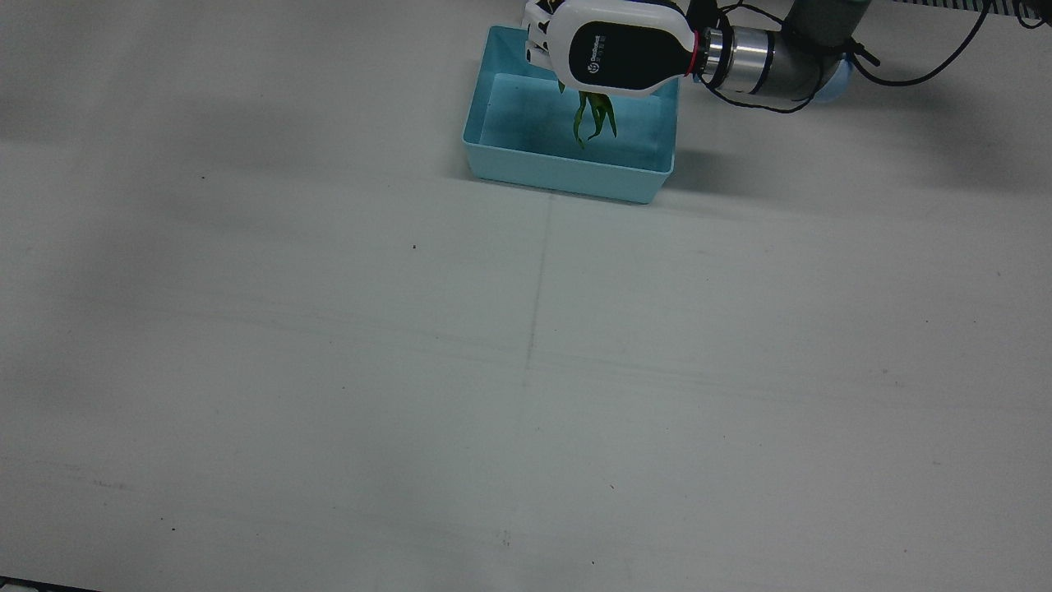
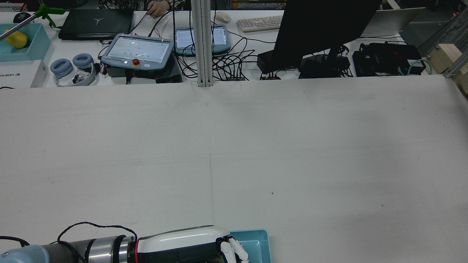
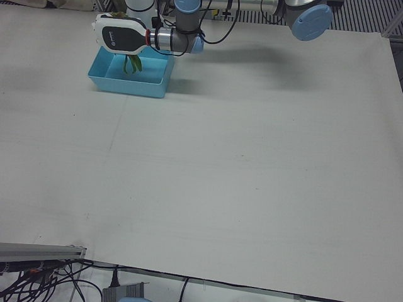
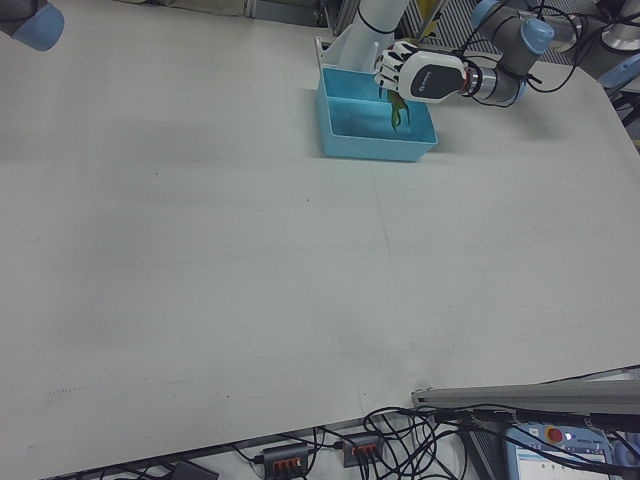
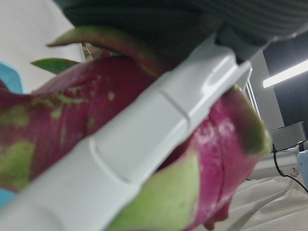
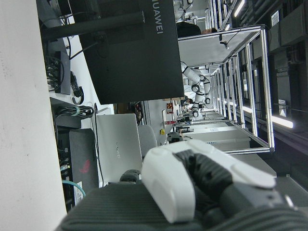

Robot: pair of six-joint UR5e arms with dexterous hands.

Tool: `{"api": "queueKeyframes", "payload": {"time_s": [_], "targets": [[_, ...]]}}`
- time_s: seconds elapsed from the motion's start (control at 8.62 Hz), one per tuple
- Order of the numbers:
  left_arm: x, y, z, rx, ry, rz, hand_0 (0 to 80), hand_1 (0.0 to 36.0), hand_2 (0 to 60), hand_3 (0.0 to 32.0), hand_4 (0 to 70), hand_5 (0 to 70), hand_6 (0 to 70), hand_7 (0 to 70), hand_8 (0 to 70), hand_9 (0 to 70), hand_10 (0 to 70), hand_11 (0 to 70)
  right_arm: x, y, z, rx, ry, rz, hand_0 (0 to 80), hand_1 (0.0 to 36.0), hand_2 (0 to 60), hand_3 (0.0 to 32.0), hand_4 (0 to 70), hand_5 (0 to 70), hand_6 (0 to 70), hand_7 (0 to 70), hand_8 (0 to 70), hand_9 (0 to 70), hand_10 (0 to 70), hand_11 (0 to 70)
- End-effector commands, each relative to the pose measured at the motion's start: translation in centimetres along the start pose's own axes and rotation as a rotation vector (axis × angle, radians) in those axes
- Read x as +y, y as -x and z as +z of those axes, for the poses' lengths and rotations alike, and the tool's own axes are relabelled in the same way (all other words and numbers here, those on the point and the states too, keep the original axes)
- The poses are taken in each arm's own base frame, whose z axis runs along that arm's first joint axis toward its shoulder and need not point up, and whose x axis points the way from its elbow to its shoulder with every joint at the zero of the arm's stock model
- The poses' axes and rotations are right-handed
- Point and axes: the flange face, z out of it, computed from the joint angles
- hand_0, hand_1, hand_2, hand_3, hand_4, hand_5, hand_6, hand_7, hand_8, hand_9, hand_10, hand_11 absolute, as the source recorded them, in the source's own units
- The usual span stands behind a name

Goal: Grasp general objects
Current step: 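Lower the dragon fruit onto the blue tray and open the left hand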

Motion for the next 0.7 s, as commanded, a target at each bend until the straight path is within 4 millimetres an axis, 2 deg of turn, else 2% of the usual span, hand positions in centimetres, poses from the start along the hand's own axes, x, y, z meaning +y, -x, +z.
{"api": "queueKeyframes", "payload": {"time_s": [0.0, 0.12, 0.23, 0.46, 0.58], "targets": [[0.7, 0.1, 0.3, 0.014, 0.023, -0.004, 80.0, 36.0, 60.0, 0.0, 10.4, 70.0, 30.2, 70.0, 5.0, 17.6, 15.8, 28.8, 0.0, 0.0, 0.0, 0.0, 0.001, 0.0, 0.0, 0.0, 0.0, 0.0, 0.0, 0.0, 0.0, 0.0, 0.0, 0.0, 0.0, 0.0], [0.5, 0.3, -0.4, 0.013, 0.02, -0.002, 80.0, 36.0, 60.0, 0.0, 2.9, 70.0, 19.4, 70.0, 2.8, 15.4, 16.0, 29.3, 0.0, 0.0, 0.0, 0.0, 0.001, 0.0, 0.0, 0.0, 0.0, 0.0, 0.0, 0.0, 0.0, 0.0, 0.0, 0.0, 0.0, 0.0], [0.3, 0.4, -0.8, 0.012, 0.02, -0.001, 80.0, 36.0, 60.0, 0.0, 2.9, 70.0, 18.4, 70.0, 2.6, 14.9, 13.7, 25.9, 0.0, 0.0, 0.0, 0.0, 0.001, 0.0, 0.0, 0.0, 0.0, 0.0, 0.0, 0.0, 0.0, 0.0, 0.0, 0.0, 0.0, 0.0], [0.2, 0.3, -1.0, 0.013, 0.018, -0.003, 80.0, 36.0, 60.0, 0.0, 8.6, 70.0, 22.2, 70.0, 3.4, 15.5, 10.9, 21.7, 0.0, 0.0, 0.0, 0.0, 0.001, 0.0, 0.0, 0.0, 0.0, 0.0, 0.0, 0.0, 0.0, 0.0, 0.0, 0.0, 0.0, 0.0], [0.2, 0.3, -1.0, 0.013, 0.021, -0.003, 80.0, 36.0, 60.0, 0.0, 8.7, 70.0, 22.5, 70.0, 3.5, 15.5, 9.9, 20.3, 0.0, 0.0, 0.0, 0.0, 0.001, 0.0, 0.0, 0.0, 0.0, 0.0, 0.0, 0.0, 0.0, 0.0, 0.0, 0.0, 0.0, 0.0]]}}
